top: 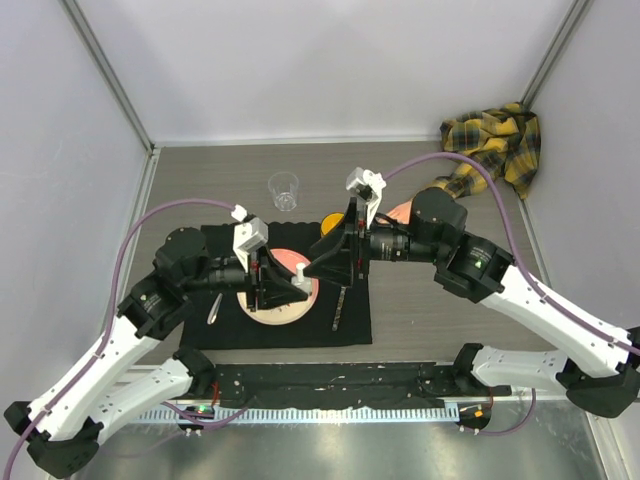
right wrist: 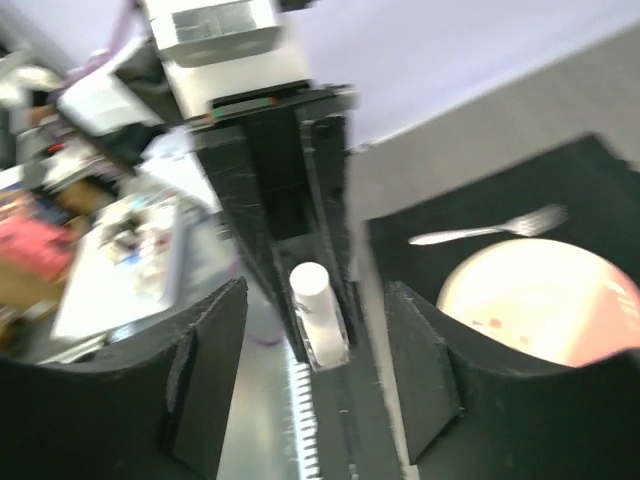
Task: Paint the nails
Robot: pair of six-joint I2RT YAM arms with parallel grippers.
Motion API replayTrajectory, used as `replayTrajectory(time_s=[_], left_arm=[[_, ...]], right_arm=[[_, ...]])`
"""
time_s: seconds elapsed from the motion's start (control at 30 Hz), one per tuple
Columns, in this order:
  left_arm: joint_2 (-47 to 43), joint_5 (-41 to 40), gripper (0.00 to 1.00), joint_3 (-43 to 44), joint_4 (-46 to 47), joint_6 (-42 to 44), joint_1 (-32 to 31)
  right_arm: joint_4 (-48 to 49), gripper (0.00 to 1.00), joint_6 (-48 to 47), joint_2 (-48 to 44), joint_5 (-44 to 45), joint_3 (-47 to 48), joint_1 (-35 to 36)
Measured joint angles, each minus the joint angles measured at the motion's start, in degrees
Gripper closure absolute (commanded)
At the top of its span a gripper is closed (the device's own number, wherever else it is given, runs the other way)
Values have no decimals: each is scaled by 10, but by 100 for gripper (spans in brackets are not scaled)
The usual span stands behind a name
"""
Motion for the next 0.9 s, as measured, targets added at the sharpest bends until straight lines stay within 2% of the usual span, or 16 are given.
replayTrajectory(time_s=[0.1,0.17,0.3,0.37,0.43,0.53,0.67,0.73,0.77,0.8,0.87,0.9], left_arm=[[2,49,100,-1,24,-17,0],[2,68,100,-1,33,-23,0],[2,93,100,-1,49,-34,0],[2,100,100,-1,54,-37,0],[2,106,100,-1,61,-39,0],[2,103,100,1,61,-53,0],[-2,36,100,16,29,-47,-3],[-2,-30,100,25,5,-38,-6],[4,-77,100,35,-17,-34,-7],[9,-119,100,42,-33,-32,-8],[23,-189,100,67,-74,-29,-10],[33,-215,100,82,-94,-25,-17]], right_arm=[[38,51,25,11,-79,-10,-5],[62,54,40,19,-119,-18,-5],[85,64,60,33,-164,-25,-5],[92,74,67,35,-175,-25,-5],[98,88,70,35,-180,-25,-5],[103,99,59,36,-181,-25,-7],[106,99,32,37,-156,-25,-10],[99,99,14,37,-99,-24,-5],[89,99,3,37,-43,-21,10],[73,99,-7,37,56,-16,38],[45,99,-33,42,338,1,149],[34,99,-40,51,449,12,192]])
